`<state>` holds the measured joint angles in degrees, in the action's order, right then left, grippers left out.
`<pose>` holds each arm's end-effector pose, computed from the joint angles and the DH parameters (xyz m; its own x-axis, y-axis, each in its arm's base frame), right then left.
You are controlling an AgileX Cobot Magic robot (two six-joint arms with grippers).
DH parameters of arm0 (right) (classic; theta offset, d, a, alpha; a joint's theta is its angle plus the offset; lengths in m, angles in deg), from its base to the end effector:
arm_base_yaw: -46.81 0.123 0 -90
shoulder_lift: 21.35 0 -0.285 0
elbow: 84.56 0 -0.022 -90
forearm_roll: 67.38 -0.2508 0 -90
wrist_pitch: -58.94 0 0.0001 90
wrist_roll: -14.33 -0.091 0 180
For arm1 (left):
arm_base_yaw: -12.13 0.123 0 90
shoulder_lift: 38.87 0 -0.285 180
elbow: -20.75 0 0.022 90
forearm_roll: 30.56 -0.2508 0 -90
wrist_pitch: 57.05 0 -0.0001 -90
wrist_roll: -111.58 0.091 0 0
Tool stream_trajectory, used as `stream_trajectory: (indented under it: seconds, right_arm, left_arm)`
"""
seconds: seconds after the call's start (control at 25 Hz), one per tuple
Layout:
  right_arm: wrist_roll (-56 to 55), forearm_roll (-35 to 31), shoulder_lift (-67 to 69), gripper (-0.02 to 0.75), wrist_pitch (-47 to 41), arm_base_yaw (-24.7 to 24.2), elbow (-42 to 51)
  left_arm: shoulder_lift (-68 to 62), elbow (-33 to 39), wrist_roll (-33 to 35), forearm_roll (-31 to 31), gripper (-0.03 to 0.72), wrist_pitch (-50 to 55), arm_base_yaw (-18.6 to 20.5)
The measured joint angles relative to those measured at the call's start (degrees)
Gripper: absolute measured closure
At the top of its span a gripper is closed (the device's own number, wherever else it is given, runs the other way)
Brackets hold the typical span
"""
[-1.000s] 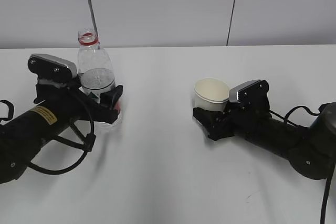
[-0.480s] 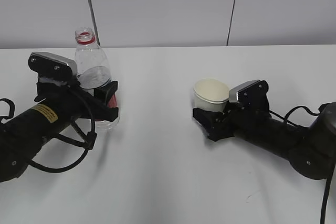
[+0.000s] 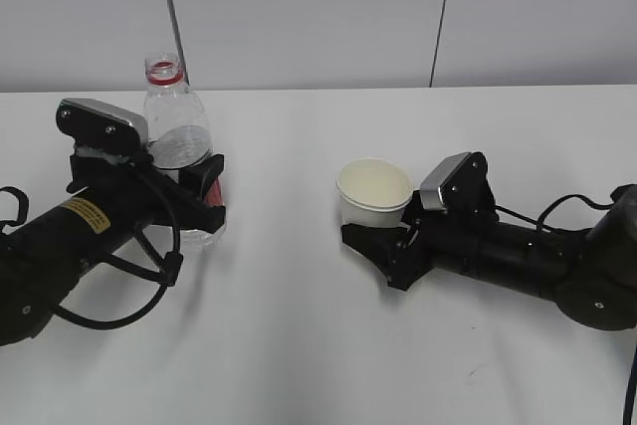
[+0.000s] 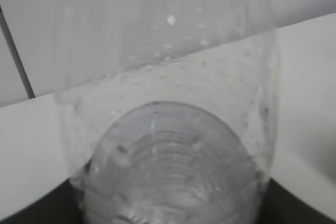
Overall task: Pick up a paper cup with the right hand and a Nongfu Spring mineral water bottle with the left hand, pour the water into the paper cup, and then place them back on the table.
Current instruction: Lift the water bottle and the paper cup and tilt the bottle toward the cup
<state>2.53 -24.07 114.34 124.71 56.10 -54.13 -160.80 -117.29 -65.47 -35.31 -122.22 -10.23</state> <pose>0.3392 0.1131 0.0620 -0.1827 -0.1583 -0.9703 -0.7532 0.6569 0.0346 0.3036 -0.1323 0.1161 -0.1022 0.1351 -0.9855 0.4586 0.8856 0.0738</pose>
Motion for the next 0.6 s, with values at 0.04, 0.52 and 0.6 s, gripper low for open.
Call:
stream_trajectory:
  seconds: [0.04, 0.52, 0.6]
  right_arm:
    - [-0.57, 0.91, -0.29, 0.199, 0.00, 0.20, 0.00]
    - [-2.28, 2.85, -0.71, 0.199, 0.00, 8.03, -0.38]
    - [-2.37, 2.98, -0.71, 0.199, 0.00, 9.13, -0.38]
  left_arm:
    - [0.05, 0.00, 0.93, -0.44, 0.298, 0.00, 0.00]
    - [4.78, 0.16, 16.97, -0.26, 0.300, 2.55, 0.00]
    - [5.57, 0.16, 19.78, -0.13, 0.300, 2.76, 0.00]
